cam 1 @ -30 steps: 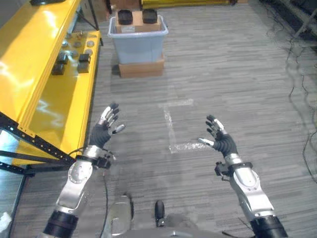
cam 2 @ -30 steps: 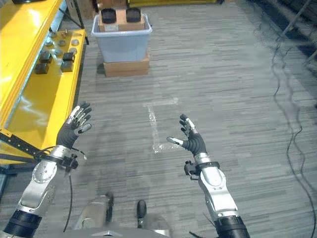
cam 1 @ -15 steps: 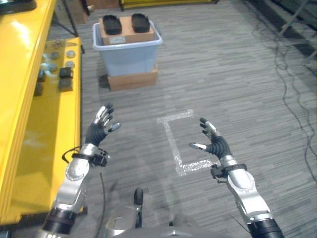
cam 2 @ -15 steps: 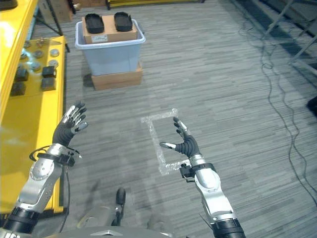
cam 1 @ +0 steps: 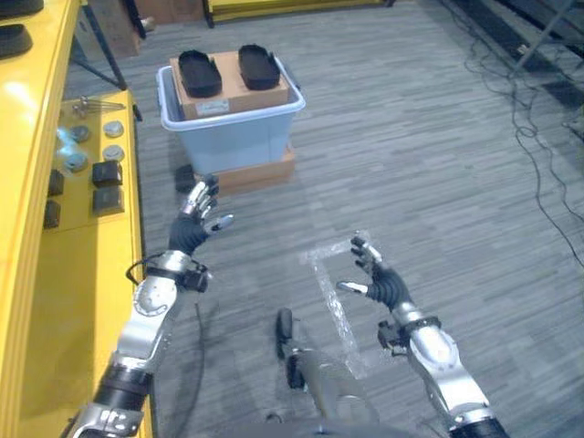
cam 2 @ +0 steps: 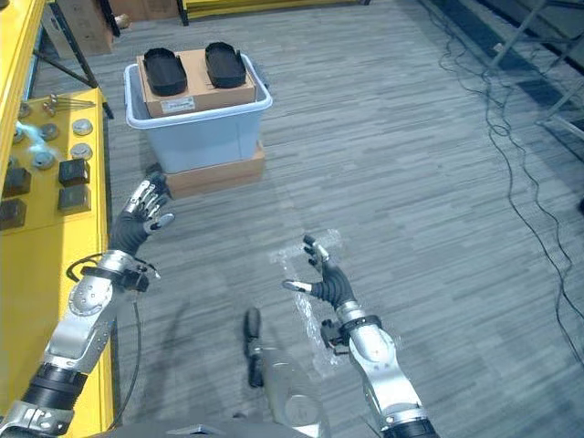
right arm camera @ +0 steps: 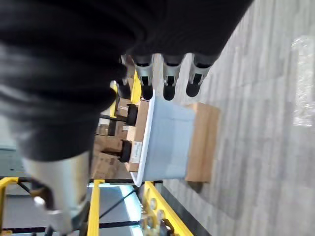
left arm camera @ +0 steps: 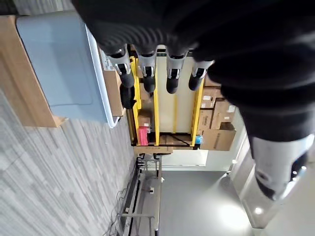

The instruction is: Move parts from the plastic box to the shelf.

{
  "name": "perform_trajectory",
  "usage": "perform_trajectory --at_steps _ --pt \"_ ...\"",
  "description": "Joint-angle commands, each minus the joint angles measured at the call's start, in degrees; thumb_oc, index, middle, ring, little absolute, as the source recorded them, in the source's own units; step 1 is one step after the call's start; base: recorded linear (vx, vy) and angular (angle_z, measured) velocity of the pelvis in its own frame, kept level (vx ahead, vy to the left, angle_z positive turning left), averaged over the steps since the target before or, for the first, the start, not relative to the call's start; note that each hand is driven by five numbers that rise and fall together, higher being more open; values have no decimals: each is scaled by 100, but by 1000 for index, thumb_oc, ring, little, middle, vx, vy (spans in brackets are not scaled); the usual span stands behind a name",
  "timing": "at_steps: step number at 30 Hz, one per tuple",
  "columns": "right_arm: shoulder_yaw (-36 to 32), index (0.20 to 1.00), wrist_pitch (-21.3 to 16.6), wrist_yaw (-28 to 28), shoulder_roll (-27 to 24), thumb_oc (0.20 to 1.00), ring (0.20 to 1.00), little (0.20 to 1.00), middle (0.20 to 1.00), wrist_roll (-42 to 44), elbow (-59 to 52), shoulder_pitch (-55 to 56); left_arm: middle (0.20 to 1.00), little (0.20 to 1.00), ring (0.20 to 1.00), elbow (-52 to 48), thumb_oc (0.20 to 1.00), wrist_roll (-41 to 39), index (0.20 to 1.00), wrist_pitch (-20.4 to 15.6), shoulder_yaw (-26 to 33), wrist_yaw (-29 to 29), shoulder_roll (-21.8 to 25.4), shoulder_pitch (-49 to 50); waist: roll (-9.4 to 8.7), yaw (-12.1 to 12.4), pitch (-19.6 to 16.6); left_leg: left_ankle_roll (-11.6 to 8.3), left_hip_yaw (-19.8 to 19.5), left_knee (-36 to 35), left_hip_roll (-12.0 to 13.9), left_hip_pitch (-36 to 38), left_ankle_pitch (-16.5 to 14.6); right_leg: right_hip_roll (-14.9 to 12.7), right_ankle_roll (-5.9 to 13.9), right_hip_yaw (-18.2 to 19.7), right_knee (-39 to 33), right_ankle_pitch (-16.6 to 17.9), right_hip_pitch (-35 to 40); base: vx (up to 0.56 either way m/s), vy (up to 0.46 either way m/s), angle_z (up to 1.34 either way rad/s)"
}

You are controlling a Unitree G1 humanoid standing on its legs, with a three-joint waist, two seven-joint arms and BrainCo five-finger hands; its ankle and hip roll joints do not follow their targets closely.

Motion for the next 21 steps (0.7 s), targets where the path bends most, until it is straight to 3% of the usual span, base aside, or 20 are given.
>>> perform_trajectory --at_steps 1,2,3,4,5,6,8,10,12,13,15,18,21 --pt "-146 1000 -342 197 -172 1000 1000 1000 1000 196 57 -681 1000 1000 1000 -533 1000 -12 1000 -387 49 -169 338 338 143 317 -258 357 -43 -242 1265 -343 -21 -682 1624 -57 5 412 776 634 -372 88" --pt "-166 1000 -317 195 -235 1000 1000 1000 1000 213 78 -680 1000 1000 1000 -483 1000 -39 1000 -355 26 -156 305 329 122 285 -277 201 -65 540 1255 -575 198 -640 1500 34 49 388 958 281 -212 65" --pt "-166 1000 -317 195 -235 1000 1000 1000 1000 213 78 -680 1000 1000 1000 -483 1000 -39 1000 -355 26 -156 305 329 122 285 -277 201 -65 540 1255 -575 198 -640 1500 34 49 388 958 358 -260 22" --pt "-152 1000 -335 191 -350 1000 1000 1000 1000 308 114 -777 1000 1000 1000 -477 1000 -255 1000 -327 51 -194 279 389 186 369 -208 -10 81 2275 1282 -1232 833 -669 1399 -67 -30 222 1384 477 -297 31" --pt "-177 1000 -304 151 -395 1000 1000 1000 1000 390 82 -752 1000 1000 1000 -480 1000 -300 1000 -296 69 -181 302 424 124 442 -120 -65 -70 3740 1147 -1809 1321 -619 1190 152 -29 23 1760 585 -373 35" --pt "-210 1000 -294 145 -427 1000 1000 1000 1000 429 89 -754 1000 1000 1000 -500 1000 -318 1000 -292 99 -173 318 434 81 526 -38 -156 -16 4389 1057 -2137 1581 -641 1110 172 -25 -44 1960 474 -318 29" --pt "-190 1000 -258 69 -470 1000 1000 1000 1000 409 135 -816 1000 1000 1000 -543 1000 -363 1000 -288 74 -147 312 450 20 624 71 -127 332 4732 1230 -2674 1530 -671 997 160 -14 -179 2208 334 -207 -46" --pt "-203 1000 -238 31 -516 1000 1000 1000 1000 270 140 -798 1000 1000 1000 -551 1000 -455 1000 -259 70 -171 246 476 24 728 53 -5 578 4127 1355 -3016 1321 -699 980 174 -37 -342 2392 367 -97 -44" --pt "-223 1000 -269 6 -512 1000 1000 1000 1000 259 158 -805 1000 1000 1000 -534 1000 -464 1000 -236 12 -216 196 533 134 821 11 111 764 2336 1365 -2990 1122 -631 1074 176 -37 -493 2521 424 23 -52" --pt "-206 1000 -281 -33 -509 1000 1000 1000 1000 228 239 -850 1000 1000 1000 -547 1000 -462 1000 -231 16 -223 199 535 161 888 -27 196 859 1132 1308 -2838 1150 -660 1139 176 -37 -592 2577 415 72 -58" --pt "-185 1000 -279 -53 -526 1000 1000 1000 1000 31 319 -870 1000 1000 1000 -517 1000 -417 1000 -253 7 -216 206 522 286 959 -103 187 943 -296 1190 -2701 1471 -565 1199 131 -37 -718 2683 342 49 -39" --pt "-222 1000 -246 -17 -470 1000 1000 1000 1000 -89 327 -844 1000 1000 1000 -496 1000 -271 1000 -227 -49 -223 215 486 384 926 -227 237 1144 -878 1204 -2445 1646 -417 1184 76 -37 -950 2878 313 45 -28" --pt "-180 1000 -235 -31 -311 1000 1000 1000 1000 -107 380 -726 1000 1000 1000 -507 1000 -213 1000 -223 -31 -163 292 431 262 913 -392 327 980 -904 1099 -2269 1659 -478 1156 149 -23 -938 2992 292 46 -26"
